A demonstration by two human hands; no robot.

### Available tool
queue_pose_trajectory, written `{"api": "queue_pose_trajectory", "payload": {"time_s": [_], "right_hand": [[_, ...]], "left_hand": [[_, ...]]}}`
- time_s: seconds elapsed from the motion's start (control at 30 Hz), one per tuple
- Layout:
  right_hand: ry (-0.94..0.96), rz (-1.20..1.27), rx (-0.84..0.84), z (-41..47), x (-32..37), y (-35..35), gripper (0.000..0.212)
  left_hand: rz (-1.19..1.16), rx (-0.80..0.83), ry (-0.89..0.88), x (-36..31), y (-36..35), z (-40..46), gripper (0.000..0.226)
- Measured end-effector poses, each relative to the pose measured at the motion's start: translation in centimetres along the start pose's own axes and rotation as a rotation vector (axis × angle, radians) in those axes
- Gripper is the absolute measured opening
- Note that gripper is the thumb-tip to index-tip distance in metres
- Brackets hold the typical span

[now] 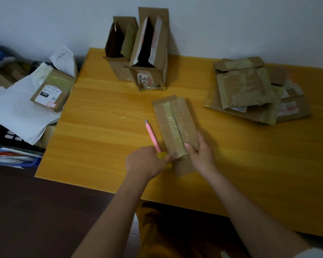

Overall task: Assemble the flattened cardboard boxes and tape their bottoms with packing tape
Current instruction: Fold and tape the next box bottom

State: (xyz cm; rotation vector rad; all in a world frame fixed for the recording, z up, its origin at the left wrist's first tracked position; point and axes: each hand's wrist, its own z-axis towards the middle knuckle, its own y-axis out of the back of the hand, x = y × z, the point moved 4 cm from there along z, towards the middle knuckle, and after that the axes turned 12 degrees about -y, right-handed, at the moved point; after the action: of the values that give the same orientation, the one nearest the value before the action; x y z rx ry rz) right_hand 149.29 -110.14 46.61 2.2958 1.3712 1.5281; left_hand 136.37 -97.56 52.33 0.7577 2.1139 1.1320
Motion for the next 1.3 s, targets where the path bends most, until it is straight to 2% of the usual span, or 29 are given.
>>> {"api": "queue_pose_trajectory", "payload": {"time_s": [0.07, 0.17, 0.4, 0.5, 0.67, 0.93, 1.03, 1.1, 1.17, 1.23, 1.3], "right_hand": [[0.005, -0.008, -0.013, 0.0, 0.0, 0.0, 0.065], [0.02, -0.022, -0.01, 0.0, 0.0, 0.0, 0.064], [0.023, -0.047, 0.018, 0.3, -0.1, 0.1, 0.066], [0.024, -0.045, 0.004, 0.6, -0.2, 0.0, 0.066], [0.007, -0.016, -0.008, 1.1, 0.2, 0.4, 0.06], [-0.005, -0.044, 0.007, 1.0, 0.4, 0.3, 0.069], [0.103, -0.21, -0.154, -0.1, 0.9, 0.4, 0.07], [0.211, -0.323, -0.275, -1.5, 1.6, 0.2, 0.06], [0.305, -0.405, -0.247, -2.3, 1.9, -0.9, 0.052], [0.302, -0.489, -0.163, -2.2, 1.5, -1.7, 0.052], [0.282, -0.538, -0.176, -2.0, 1.9, -1.5, 0.051]], "left_hand": [[-0.067, 0.023, 0.035, 0.7, -0.1, -0.6, 0.071], [-0.089, 0.056, 0.036, 0.9, -0.2, -0.9, 0.062], [0.064, 0.021, 0.065, 0.5, -0.1, -1.8, 0.056], [0.087, 0.002, 0.082, 0.7, 0.0, -1.7, 0.059], [-0.089, -0.015, 0.093, 3.2, 0.4, -1.8, 0.067], [-0.001, -0.037, 0.134, 5.2, 0.2, -2.2, 0.067], [0.011, -0.023, 0.135, 4.7, 0.0, -2.0, 0.064], [0.027, 0.001, 0.125, 4.5, 0.0, -1.8, 0.061], [0.027, 0.009, 0.107, 4.4, 0.1, -1.5, 0.057], [0.02, 0.022, 0.084, 4.4, 0.3, -1.4, 0.055], [-0.066, 0.051, 0.064, 5.1, 0.3, -1.3, 0.055]]}}
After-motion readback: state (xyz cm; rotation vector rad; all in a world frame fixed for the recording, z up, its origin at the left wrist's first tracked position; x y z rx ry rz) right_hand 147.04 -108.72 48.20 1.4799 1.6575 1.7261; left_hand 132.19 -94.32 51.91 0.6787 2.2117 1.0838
